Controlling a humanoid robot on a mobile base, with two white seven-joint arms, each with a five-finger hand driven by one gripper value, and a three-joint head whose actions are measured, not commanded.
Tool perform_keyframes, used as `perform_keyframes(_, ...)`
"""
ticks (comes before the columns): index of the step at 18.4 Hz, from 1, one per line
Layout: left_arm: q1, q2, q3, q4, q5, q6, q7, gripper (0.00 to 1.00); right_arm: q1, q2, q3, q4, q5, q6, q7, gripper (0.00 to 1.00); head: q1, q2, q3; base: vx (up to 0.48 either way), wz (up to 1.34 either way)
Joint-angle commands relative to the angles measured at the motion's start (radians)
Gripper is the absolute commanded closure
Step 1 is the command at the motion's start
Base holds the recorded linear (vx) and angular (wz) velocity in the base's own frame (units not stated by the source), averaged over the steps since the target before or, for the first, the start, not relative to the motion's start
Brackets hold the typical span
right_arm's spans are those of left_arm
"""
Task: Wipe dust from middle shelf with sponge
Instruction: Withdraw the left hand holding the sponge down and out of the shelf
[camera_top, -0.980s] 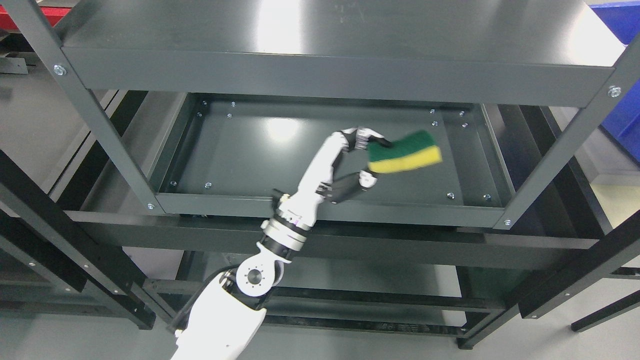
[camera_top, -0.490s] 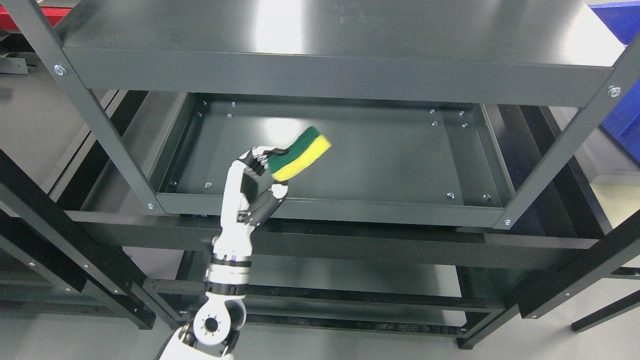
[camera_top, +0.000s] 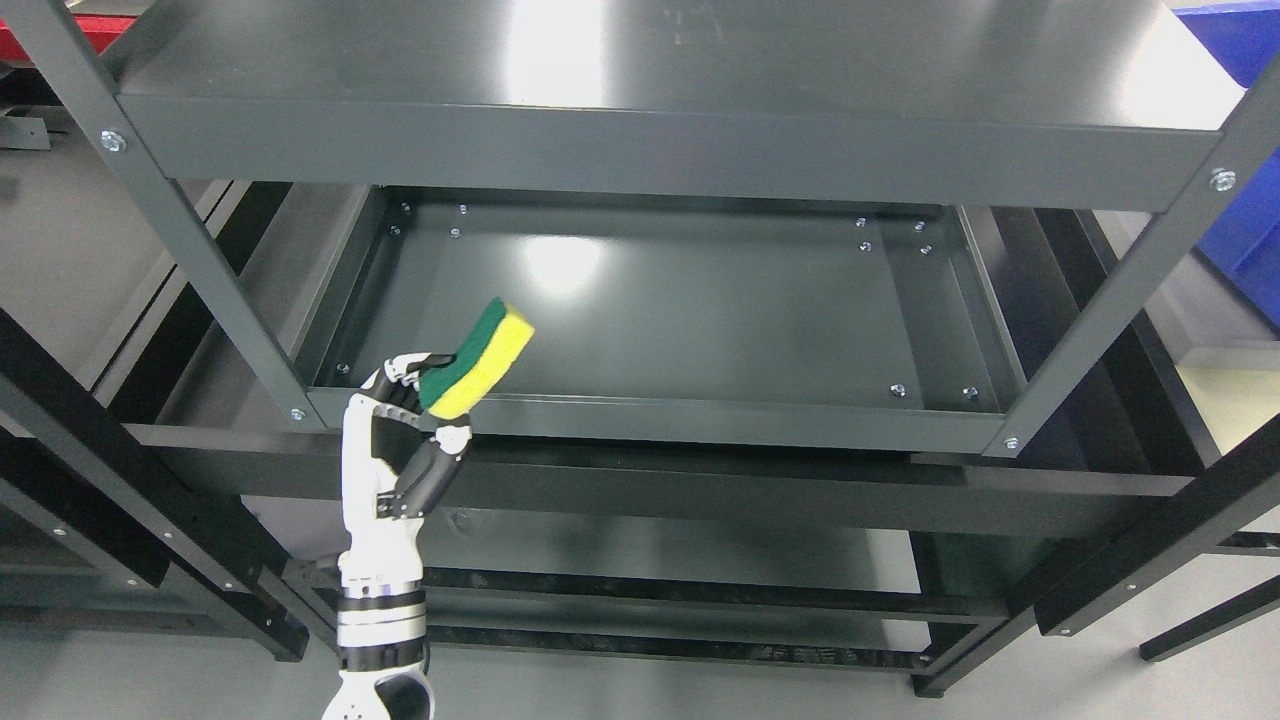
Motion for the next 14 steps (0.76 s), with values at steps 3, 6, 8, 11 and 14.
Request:
perform_keyframes(3, 0.102, 0.018, 0.103, -0.059, 0.038, -0.025, -0.001, 0.99, 0.0, -0.017, 0.0, -0.017, 0.0, -0.002, 0.0, 0.0, 0.0, 0.0, 0.0, 0.002, -0.01)
perform_keyframes(6, 0.104, 0.017, 0.1, -0.059, 0.045, -0.025, -0.003, 0.99, 0.0, -0.017, 0.0, -0.017, 0.0, -0.002, 0.0, 0.0, 0.0, 0.0, 0.0, 0.0, 0.0)
perform_keyframes(8, 0.103, 0.017, 0.097, -0.059, 0.047, -0.025, -0.006, 0.99, 0.0, -0.017, 0.0, -0.017, 0.0, -0.002, 0.0, 0.0, 0.0, 0.0, 0.0, 0.0, 0.0)
perform_keyframes(11, 0.101, 0.017, 0.083, -0.059, 0.047, -0.025, -0.011, 0.99, 0.0, -0.017, 0.0, -0.017, 0.0, -0.002, 0.0, 0.0, 0.0, 0.0, 0.0, 0.0, 0.0)
perform_keyframes(14, 0.095, 0.017, 0.056, -0.059, 0.045, -0.028, -0.029, 1.0, 0.0, -0.017, 0.0, -0.017, 0.0, -0.002, 0.0, 0.0, 0.0, 0.0, 0.0, 0.0, 0.0)
